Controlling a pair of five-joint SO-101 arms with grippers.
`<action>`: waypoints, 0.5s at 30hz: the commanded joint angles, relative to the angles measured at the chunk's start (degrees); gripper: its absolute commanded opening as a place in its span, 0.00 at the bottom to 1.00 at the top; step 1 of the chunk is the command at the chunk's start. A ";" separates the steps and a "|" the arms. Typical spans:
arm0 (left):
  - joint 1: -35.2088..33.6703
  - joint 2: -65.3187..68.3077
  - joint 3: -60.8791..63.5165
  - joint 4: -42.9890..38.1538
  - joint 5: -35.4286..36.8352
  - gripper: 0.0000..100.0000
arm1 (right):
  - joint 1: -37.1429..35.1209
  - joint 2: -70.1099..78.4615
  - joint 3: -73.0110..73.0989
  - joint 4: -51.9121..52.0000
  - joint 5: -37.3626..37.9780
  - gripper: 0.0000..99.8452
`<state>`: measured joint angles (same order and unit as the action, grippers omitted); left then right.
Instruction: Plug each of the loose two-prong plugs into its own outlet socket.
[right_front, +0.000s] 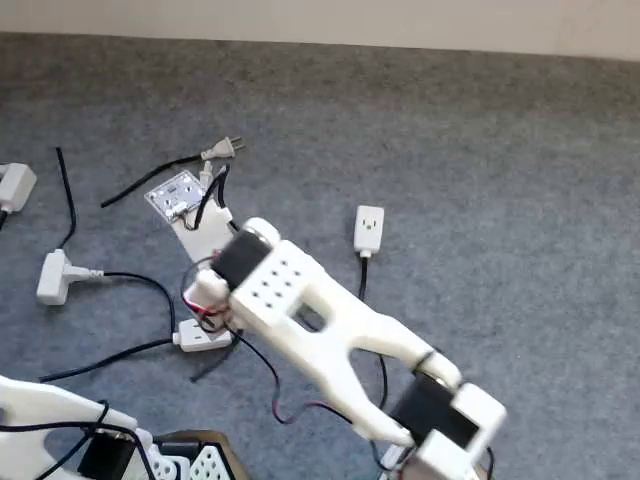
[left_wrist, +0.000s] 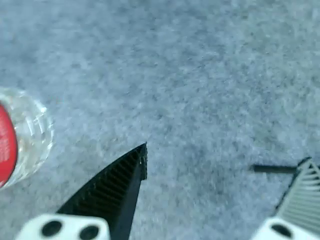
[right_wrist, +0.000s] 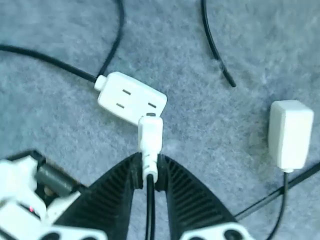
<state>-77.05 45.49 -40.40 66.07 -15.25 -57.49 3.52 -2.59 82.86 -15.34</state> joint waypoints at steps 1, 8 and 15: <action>0.92 3.56 -6.81 -0.70 0.62 0.43 | 0.04 5.32 -7.43 0.57 -9.58 0.01; -0.31 12.09 -18.33 -2.81 0.62 0.43 | -0.92 7.08 -9.01 5.67 -17.76 0.01; -0.31 19.30 -27.82 -2.81 0.62 0.43 | -1.10 7.16 -9.01 5.49 -20.40 0.01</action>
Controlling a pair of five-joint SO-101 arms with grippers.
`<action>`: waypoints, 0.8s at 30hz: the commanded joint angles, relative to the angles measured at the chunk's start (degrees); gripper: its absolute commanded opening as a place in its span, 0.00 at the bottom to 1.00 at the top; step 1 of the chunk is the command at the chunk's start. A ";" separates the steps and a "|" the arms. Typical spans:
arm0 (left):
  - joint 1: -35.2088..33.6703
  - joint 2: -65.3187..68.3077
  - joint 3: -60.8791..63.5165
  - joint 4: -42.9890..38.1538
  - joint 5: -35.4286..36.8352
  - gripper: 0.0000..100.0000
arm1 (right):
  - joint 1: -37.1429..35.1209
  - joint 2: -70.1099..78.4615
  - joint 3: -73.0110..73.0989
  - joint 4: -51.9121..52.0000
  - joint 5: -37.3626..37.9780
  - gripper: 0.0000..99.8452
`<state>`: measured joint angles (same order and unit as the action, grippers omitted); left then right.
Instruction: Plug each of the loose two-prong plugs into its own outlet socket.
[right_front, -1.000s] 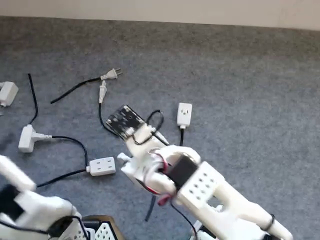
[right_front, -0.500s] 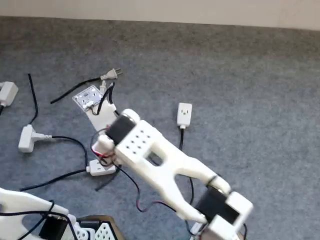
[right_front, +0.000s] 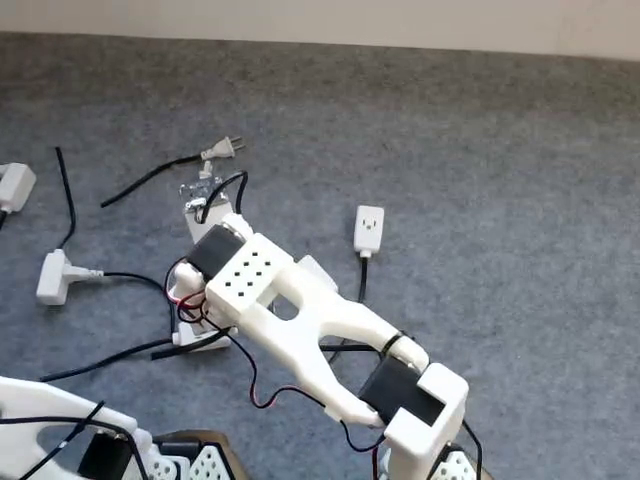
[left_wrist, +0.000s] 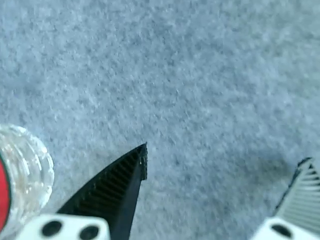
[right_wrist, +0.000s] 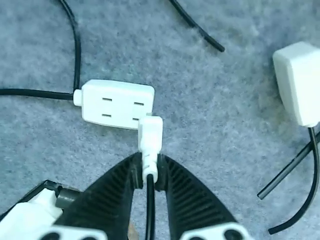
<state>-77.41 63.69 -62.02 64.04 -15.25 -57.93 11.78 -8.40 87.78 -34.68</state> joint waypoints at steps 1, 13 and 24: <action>0.04 1.89 -6.99 -0.70 0.62 0.43 | -0.66 -1.10 -3.21 0.22 -1.05 0.01; 0.04 4.44 -9.19 -0.70 0.62 0.43 | -0.66 -0.92 -2.68 -2.77 -1.05 0.01; 0.04 4.44 -9.19 -0.70 0.62 0.43 | -0.57 -1.01 3.38 -6.46 -1.05 0.01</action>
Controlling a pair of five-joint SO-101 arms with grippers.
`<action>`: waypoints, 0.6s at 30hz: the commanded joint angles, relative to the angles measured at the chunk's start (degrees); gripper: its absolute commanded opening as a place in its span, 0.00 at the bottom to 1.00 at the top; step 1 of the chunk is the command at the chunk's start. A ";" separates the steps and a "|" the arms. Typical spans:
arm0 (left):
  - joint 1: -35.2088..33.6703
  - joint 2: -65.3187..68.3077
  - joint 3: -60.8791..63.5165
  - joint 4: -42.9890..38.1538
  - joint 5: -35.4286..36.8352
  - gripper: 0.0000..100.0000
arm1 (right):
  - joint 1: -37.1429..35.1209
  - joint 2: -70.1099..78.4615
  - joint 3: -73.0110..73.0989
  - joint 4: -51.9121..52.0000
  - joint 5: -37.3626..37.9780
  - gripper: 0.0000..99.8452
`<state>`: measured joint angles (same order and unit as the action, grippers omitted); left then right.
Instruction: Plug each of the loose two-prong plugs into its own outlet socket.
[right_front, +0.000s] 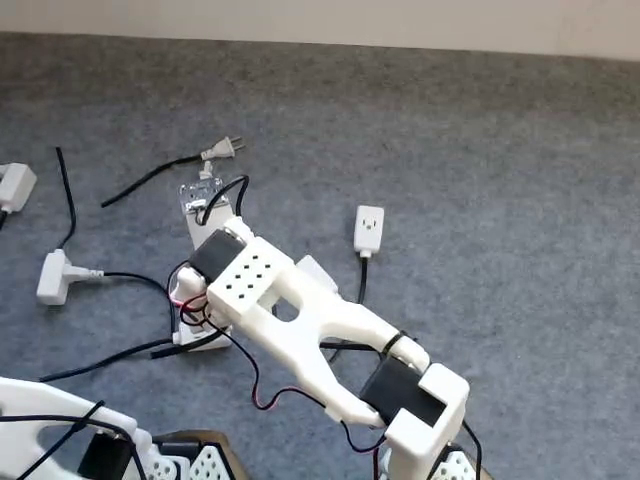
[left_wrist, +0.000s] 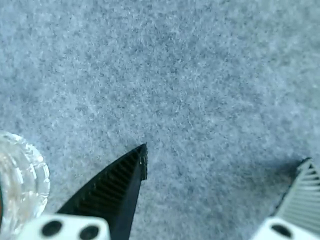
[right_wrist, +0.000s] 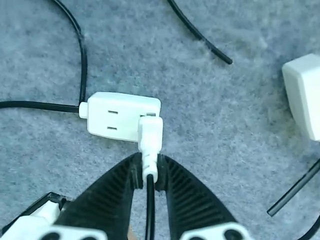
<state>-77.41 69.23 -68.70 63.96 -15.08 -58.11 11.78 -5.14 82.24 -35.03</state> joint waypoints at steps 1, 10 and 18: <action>0.04 -1.10 -2.51 -0.62 0.44 0.43 | -0.48 -1.01 0.13 -0.92 -0.70 0.01; 0.04 -1.10 -2.51 -0.62 0.44 0.43 | -1.63 -1.45 -0.22 -0.48 -0.79 0.01; -0.04 -1.10 -2.51 -0.62 0.44 0.43 | -3.38 -1.36 -0.22 0.66 -0.79 0.01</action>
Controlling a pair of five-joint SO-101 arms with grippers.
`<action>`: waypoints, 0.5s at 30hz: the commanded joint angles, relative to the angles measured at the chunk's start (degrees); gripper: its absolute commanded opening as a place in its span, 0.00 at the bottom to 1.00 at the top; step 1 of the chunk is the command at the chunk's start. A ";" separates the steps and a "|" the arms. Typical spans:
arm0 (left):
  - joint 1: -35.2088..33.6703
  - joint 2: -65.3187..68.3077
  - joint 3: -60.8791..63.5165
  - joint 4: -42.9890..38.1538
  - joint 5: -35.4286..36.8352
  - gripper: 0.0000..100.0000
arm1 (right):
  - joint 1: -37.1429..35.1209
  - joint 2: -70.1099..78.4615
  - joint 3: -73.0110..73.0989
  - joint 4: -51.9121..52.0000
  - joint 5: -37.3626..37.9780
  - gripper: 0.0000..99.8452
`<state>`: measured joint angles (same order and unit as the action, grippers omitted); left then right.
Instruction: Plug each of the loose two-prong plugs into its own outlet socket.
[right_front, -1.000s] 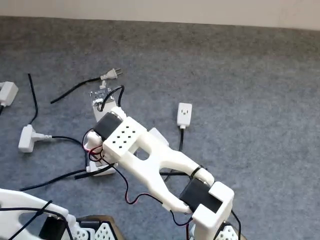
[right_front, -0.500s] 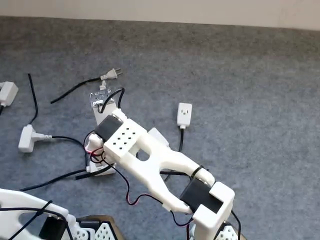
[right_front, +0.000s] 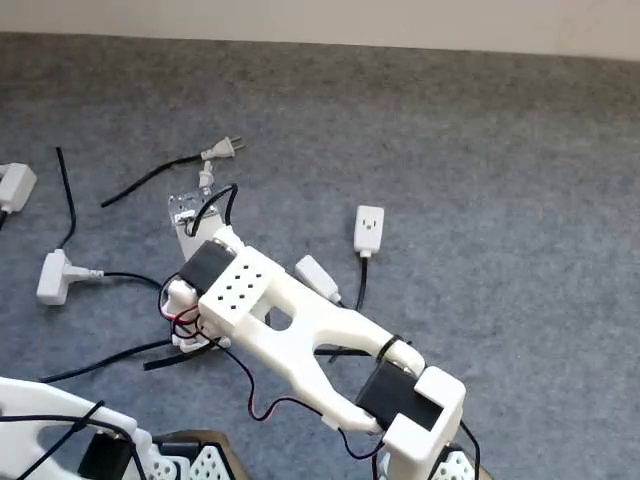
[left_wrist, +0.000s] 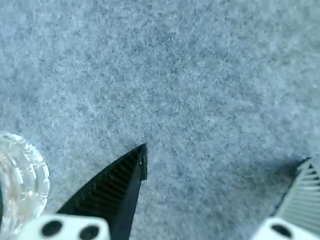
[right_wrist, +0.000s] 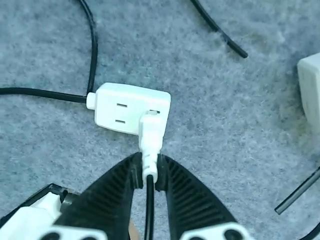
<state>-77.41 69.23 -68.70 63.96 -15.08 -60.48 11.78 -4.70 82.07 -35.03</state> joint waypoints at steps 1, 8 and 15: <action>-0.04 -1.10 -2.51 -0.62 0.44 0.43 | -1.01 -1.36 -0.66 0.92 -0.79 0.01; -0.04 -1.19 -2.51 -0.62 0.44 0.43 | 0.13 -0.92 -0.13 0.48 -0.79 0.01; 0.04 -1.19 -2.51 -0.53 0.44 0.43 | 2.07 0.66 -0.31 -0.92 -0.79 0.01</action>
<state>-77.41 69.23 -68.70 63.96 -15.08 -59.78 11.78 -4.53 82.24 -35.03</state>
